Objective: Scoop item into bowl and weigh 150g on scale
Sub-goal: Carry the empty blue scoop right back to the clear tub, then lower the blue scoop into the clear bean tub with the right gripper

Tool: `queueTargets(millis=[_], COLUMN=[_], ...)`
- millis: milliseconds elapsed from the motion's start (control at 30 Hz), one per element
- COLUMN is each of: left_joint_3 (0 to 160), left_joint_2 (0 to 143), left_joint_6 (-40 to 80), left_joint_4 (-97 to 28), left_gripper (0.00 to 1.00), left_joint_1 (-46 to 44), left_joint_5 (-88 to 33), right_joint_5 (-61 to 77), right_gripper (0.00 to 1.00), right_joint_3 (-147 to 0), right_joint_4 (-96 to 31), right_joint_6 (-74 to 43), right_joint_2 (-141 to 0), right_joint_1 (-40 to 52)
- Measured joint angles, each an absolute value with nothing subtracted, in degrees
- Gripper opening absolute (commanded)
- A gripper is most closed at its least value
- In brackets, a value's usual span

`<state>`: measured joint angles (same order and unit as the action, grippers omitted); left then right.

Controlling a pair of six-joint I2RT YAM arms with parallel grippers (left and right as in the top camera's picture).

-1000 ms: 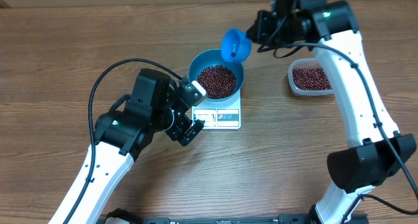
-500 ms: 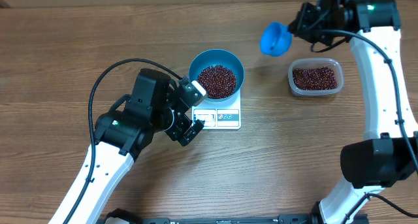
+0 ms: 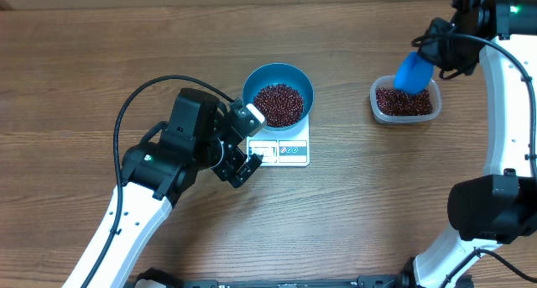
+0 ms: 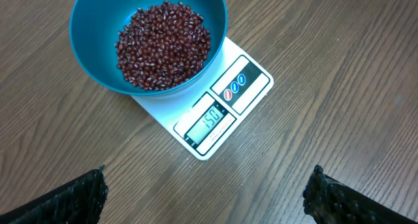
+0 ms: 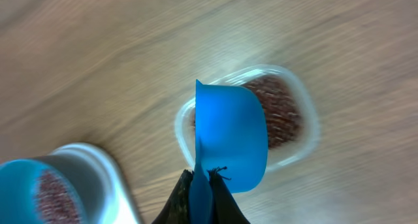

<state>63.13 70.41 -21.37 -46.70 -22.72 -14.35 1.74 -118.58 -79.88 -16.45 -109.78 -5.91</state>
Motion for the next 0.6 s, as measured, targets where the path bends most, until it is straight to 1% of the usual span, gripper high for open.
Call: queueTargets(millis=[400, 600], left_joint_3=[63.2, 63.1], left_joint_2=[70.4, 70.4], left_joint_6=[-21.4, -21.4], left_joint_4=[-46.7, -46.7], left_gripper=[0.99, 1.00], left_joint_1=[-22.7, -22.7], left_joint_5=[-14.3, -14.3], right_joint_5=[-13.0, -18.6], right_gripper=[0.04, 0.04], right_joint_3=[-118.6, -118.6], right_joint_4=[-87.0, -87.0], right_joint_6=[-16.4, -16.4], right_joint_2=[-109.8, -109.8], right_joint_1=[-5.6, -1.4])
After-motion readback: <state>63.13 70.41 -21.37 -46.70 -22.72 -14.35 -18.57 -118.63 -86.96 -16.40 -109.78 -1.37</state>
